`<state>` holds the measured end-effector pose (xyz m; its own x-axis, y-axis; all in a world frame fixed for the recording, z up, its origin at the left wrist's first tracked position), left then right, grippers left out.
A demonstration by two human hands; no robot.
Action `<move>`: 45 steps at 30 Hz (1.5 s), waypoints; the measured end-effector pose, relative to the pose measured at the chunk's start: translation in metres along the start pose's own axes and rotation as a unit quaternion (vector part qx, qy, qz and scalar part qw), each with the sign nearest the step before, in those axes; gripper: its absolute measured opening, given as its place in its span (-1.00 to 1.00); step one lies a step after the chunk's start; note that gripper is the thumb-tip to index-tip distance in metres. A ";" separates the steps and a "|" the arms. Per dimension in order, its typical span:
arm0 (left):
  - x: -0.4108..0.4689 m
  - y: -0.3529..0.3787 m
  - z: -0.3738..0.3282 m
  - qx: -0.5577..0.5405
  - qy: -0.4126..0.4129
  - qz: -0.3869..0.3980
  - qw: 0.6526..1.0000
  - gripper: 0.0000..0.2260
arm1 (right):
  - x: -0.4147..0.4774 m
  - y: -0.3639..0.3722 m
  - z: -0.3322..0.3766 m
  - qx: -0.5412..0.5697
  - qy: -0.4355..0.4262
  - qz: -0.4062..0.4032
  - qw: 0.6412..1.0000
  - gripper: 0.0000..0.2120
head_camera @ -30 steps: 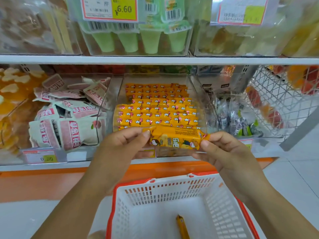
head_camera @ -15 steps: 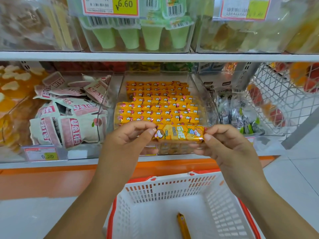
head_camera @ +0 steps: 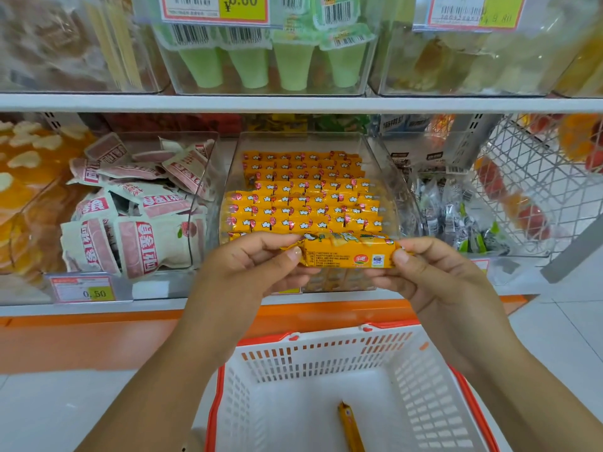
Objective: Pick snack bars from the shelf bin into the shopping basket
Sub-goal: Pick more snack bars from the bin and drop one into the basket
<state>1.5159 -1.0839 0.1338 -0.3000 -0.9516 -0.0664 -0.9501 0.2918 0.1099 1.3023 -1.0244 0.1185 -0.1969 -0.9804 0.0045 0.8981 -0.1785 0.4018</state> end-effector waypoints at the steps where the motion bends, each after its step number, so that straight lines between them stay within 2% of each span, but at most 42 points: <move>1: 0.000 0.000 0.001 -0.004 -0.002 0.001 1.000 -0.82 | 0.000 0.000 0.000 0.010 0.004 -0.002 1.000 -0.82; 4: 0.001 0.000 0.001 -0.004 -0.013 0.000 1.000 -0.82 | 0.000 0.002 0.001 0.016 0.015 -0.005 1.000 -0.83; 10: -0.001 -0.006 -0.002 0.012 -0.017 0.044 0.999 -0.70 | 0.000 -0.002 0.003 0.043 0.041 0.005 0.998 -0.66; 12: -0.002 -0.006 -0.003 0.024 -0.012 0.030 0.999 -0.72 | 0.000 -0.001 0.004 0.029 0.037 0.001 0.999 -0.64; 14: -0.001 -0.006 -0.003 0.041 -0.007 -0.002 0.999 -0.81 | 0.000 0.000 0.004 -0.004 0.024 -0.004 1.000 -0.69; 16: 0.001 -0.007 -0.001 0.052 -0.007 -0.032 0.998 -0.85 | 0.000 0.000 0.002 -0.031 0.012 -0.009 0.999 -0.83; 17: 0.001 -0.007 0.000 0.051 -0.007 -0.039 0.998 -0.87 | 0.000 -0.001 0.001 -0.049 0.006 -0.011 0.999 -0.81; 19: 0.001 -0.005 0.000 0.044 -0.004 -0.030 0.999 -0.91 | 0.000 -0.003 -0.002 -0.088 -0.003 -0.012 0.996 -0.62; 21: 0.002 -0.001 0.000 0.018 -0.006 -0.019 1.000 -0.85 | -0.001 -0.001 -0.003 -0.088 -0.007 -0.013 0.996 -0.56; 23: 0.001 0.004 0.001 -0.001 -0.009 -0.023 1.000 -0.84 | -0.002 0.002 -0.002 -0.074 -0.012 -0.010 0.997 -0.61; 25: 0.000 0.007 0.001 -0.008 -0.004 -0.038 0.999 -0.91 | -0.003 0.004 -0.002 -0.063 -0.022 -0.020 0.998 -0.76; 28: -0.001 0.009 -0.001 -0.006 0.015 -0.055 0.998 -0.88 | -0.005 0.007 0.001 -0.058 -0.047 -0.041 0.996 -0.75; 32: -0.003 0.010 0.000 0.030 0.033 -0.058 0.997 -0.92 | -0.007 0.006 -0.001 -0.100 -0.067 -0.051 0.991 -0.85; 36: -0.004 0.009 -0.001 0.023 0.019 -0.047 0.998 -0.86 | -0.007 0.004 -0.002 -0.126 -0.061 -0.032 0.990 -0.53; 38: -0.004 0.008 -0.002 0.013 0.013 -0.028 0.999 -0.76 | -0.007 0.003 -0.002 -0.125 -0.056 -0.020 0.990 -0.48; 40: -0.003 0.005 -0.002 0.014 0.011 -0.026 1.000 -0.74 | -0.007 0.003 -0.002 -0.119 -0.057 -0.020 0.991 -0.48; 42: -0.002 0.004 -0.001 0.005 0.005 -0.024 1.000 -0.76 | -0.006 0.002 -0.002 -0.109 -0.058 -0.029 0.992 -0.52; 45: 0.000 0.003 0.001 -0.005 -0.004 -0.014 1.000 -0.77 | -0.004 0.003 0.000 -0.077 -0.048 -0.036 0.995 -0.77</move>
<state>1.5131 -1.0831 0.1332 -0.2744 -0.9585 -0.0778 -0.9573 0.2645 0.1169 1.3059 -1.0208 0.1194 -0.2932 -0.9534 0.0707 0.9284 -0.2663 0.2592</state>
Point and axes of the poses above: each hand's wrist, its own x-axis towards the middle knuckle, its own y-axis out of the palm, z = x × y, the point moved 1 cm from there along x, towards the middle knuckle, and after that the axes turned 2 degrees about x, right-handed, at the moved point
